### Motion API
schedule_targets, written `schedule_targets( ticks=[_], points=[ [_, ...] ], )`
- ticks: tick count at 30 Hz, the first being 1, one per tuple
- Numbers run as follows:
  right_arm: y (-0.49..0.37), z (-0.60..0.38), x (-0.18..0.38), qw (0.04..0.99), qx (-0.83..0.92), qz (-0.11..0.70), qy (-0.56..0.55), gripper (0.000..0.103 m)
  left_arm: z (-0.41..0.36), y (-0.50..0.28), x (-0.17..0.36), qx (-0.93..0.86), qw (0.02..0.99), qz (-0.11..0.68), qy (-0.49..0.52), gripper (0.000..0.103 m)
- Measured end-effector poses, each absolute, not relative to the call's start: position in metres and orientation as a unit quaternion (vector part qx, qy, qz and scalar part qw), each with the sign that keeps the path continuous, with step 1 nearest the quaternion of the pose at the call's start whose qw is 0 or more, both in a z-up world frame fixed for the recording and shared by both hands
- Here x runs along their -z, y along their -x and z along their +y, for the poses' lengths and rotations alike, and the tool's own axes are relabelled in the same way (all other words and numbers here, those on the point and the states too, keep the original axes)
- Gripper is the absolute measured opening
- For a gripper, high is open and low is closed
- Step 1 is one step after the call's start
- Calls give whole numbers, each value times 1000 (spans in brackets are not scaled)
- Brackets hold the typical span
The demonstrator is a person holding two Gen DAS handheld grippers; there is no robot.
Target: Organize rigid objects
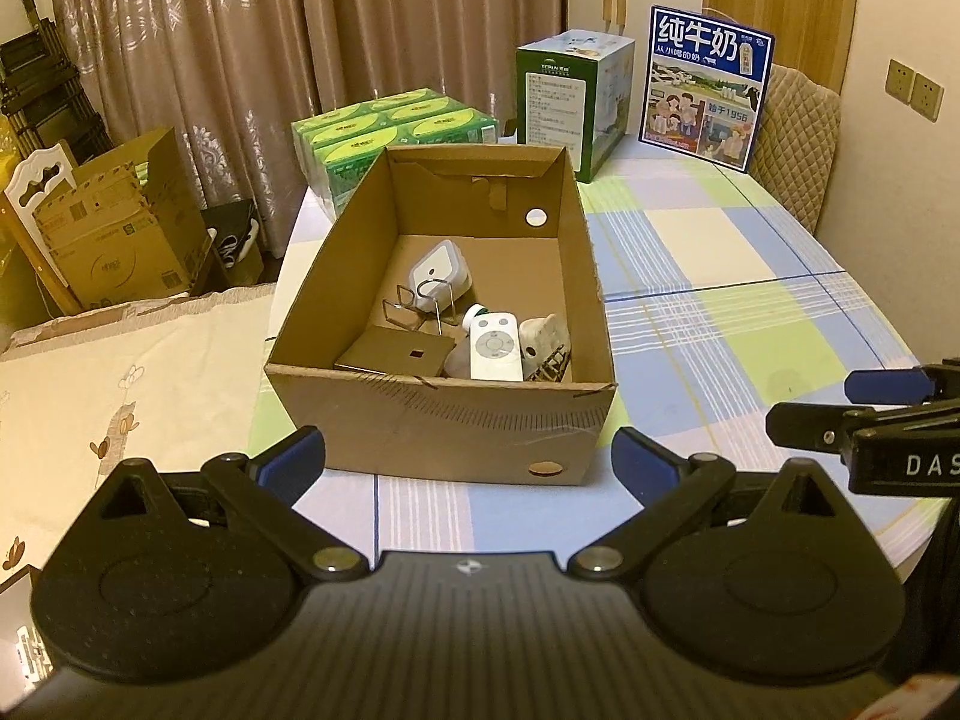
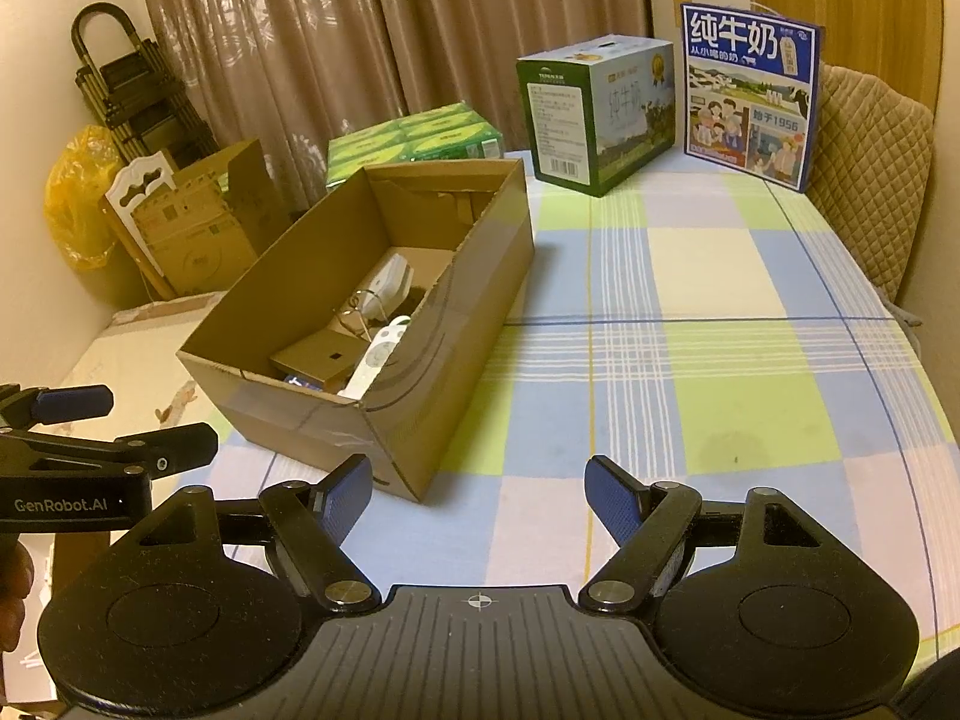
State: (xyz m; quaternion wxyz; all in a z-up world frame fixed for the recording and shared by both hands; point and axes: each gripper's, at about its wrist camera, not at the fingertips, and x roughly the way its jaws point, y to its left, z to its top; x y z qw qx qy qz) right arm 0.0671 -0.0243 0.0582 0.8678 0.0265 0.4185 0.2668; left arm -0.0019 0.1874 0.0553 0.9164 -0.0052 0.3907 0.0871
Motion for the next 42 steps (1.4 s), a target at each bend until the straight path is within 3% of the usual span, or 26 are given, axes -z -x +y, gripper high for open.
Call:
schedule_targets(
  ticks=[42],
  points=[
    [-71,-25,-55,866,-264,423,-34,75,188,-7,-52,-84,916,393,6,101]
  ],
)
